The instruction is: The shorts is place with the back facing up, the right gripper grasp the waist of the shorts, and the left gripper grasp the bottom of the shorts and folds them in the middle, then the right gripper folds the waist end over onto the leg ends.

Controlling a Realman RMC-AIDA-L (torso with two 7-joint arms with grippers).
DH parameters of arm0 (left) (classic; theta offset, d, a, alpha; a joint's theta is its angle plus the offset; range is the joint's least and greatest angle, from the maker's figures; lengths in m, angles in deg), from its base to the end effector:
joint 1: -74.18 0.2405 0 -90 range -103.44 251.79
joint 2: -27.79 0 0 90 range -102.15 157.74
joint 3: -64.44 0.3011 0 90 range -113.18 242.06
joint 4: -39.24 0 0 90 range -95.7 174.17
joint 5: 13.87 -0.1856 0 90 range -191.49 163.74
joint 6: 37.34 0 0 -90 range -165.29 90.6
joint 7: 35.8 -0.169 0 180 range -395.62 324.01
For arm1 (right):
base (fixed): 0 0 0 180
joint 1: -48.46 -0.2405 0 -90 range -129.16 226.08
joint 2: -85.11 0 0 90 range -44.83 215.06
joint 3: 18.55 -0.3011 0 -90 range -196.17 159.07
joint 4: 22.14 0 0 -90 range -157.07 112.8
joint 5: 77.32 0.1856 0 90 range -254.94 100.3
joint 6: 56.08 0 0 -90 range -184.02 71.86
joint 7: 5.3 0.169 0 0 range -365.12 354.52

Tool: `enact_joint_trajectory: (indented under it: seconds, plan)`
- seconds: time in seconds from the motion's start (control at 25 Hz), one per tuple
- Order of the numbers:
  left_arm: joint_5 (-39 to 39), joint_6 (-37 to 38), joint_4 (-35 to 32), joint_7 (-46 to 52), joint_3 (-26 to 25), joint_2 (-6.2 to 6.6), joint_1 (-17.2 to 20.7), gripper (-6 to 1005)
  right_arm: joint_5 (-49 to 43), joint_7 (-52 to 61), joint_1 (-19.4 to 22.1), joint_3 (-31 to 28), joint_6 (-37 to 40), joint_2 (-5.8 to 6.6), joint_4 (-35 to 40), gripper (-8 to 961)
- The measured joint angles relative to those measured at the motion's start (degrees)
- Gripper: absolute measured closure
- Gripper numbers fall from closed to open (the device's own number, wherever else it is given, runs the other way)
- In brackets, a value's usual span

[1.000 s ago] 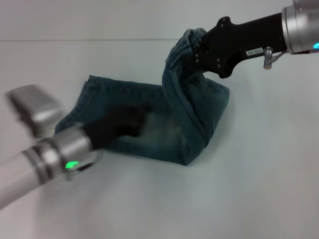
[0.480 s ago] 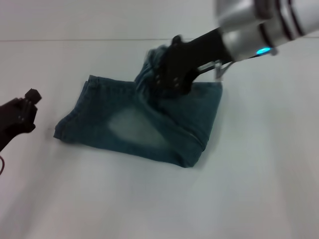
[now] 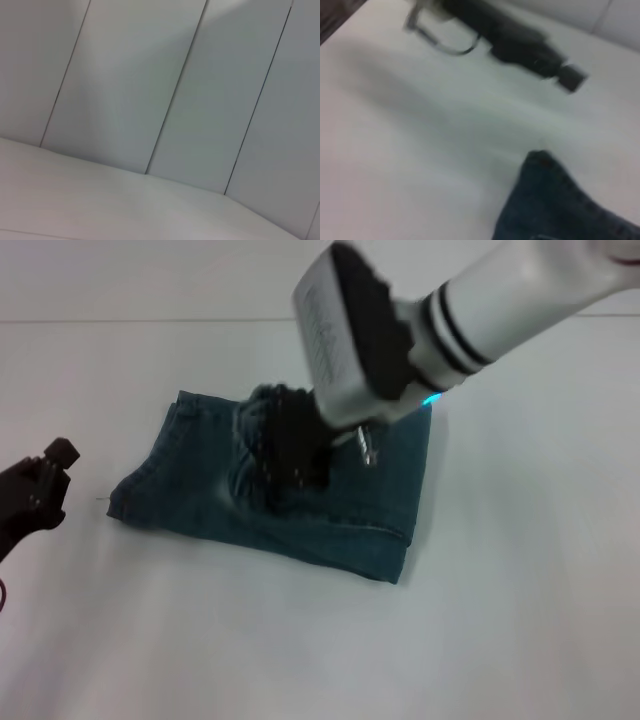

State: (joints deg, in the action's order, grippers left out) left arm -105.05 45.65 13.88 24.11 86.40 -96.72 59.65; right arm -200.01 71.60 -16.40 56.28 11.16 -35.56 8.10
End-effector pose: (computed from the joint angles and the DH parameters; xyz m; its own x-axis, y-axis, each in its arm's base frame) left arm -0.3519 0.2848 -0.0231 0.4530 0.1775 0.8737 0.8300 -0.4417 -0.3406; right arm 0.1024 0.4209 -0.1421 0.9348 0.3458 0.0809 0.3500 -0.9356 -0.0456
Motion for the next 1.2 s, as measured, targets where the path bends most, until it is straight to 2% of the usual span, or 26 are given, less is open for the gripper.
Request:
enact_joint_trajectory:
  seconds: [0.24,0.4,0.6,0.68,0.92,1.04,1.08,1.12,1.16,1.2]
  plan:
    - [0.0,0.3,1.6,-0.2,-0.3,-0.03,0.4,999,8.7,-4.6,0.5,9.7,-4.6,-0.27,-0.9,764]
    - [0.0,0.1,2.3,-0.4,-0.4,-0.01,0.3,999,11.6,-6.7,1.1,12.0,-4.9,-0.22,-0.7,759]
    - [-0.3,0.2,2.8,-0.7,-0.2,0.06,-0.1,999,11.8,-5.0,3.2,12.2,-4.7,0.24,1.9,519]
    - [-0.3,0.4,2.8,-1.2,-0.1,0.06,-0.1,999,11.7,-2.4,6.3,11.8,-4.1,0.60,6.5,433]
    - [-0.7,2.6,2.7,-3.8,0.6,0.30,-0.4,998,12.6,4.2,20.5,7.0,-1.2,0.80,21.3,190]
    - [-1.8,5.0,2.5,-5.9,0.8,0.38,-0.6,956,17.4,5.8,26.9,4.8,1.1,0.92,23.3,75]
    - [-2.2,5.5,2.4,-6.2,0.8,0.39,-0.8,942,19.3,6.1,29.1,3.9,2.0,0.95,23.4,67]
    - [-2.6,5.8,2.4,-6.5,0.8,0.42,-0.9,928,22.5,6.2,33.5,2.6,3.4,0.94,23.3,59]
    - [-3.3,6.0,2.3,-6.5,1.1,0.46,-1.1,913,22.5,6.2,33.5,2.6,3.4,0.94,23.3,52]
    - [-4.3,6.1,2.1,-6.2,1.4,0.57,-1.3,899,23.9,6.0,35.6,2.4,3.7,0.89,23.2,44]
